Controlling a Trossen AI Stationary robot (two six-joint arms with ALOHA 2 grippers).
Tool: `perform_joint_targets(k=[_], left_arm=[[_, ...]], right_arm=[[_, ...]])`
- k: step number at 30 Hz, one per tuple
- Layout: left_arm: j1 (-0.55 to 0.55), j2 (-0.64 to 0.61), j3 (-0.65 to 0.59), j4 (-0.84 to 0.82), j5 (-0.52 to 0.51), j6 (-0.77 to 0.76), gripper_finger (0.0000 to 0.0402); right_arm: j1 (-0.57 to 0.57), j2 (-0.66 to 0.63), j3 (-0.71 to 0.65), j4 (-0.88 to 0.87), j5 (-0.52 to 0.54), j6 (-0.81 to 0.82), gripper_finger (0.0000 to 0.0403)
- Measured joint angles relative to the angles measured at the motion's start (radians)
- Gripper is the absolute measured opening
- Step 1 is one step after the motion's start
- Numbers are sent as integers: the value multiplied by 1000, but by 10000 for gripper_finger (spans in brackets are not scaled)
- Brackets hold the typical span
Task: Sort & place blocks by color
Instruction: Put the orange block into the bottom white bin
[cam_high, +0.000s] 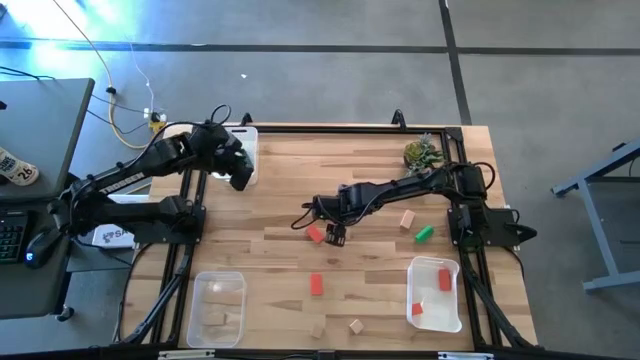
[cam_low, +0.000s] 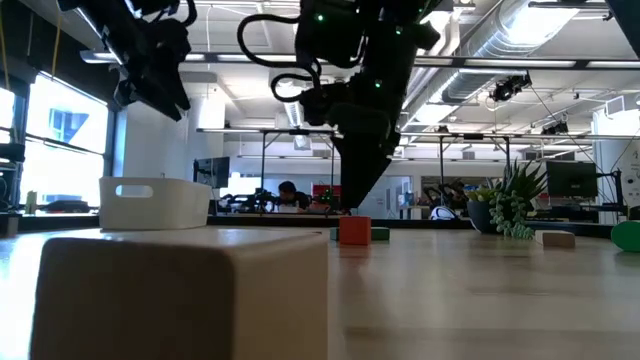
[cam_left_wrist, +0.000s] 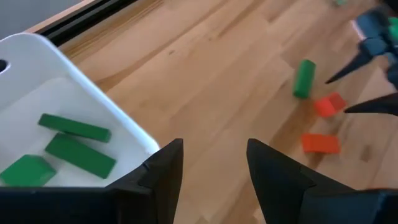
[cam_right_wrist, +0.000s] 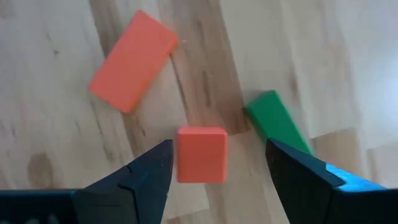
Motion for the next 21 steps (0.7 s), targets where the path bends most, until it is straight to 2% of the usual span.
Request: perform_joint_targets(k=[10, 21], left_arm=[[-86, -8, 0, 0, -2, -16, 163], [-111, -7, 0, 0, -2, -17, 163]], right_arm=[[-4, 4, -8, 14, -17, -2, 243], [-5, 60, -8, 28, -19, 8, 235]])
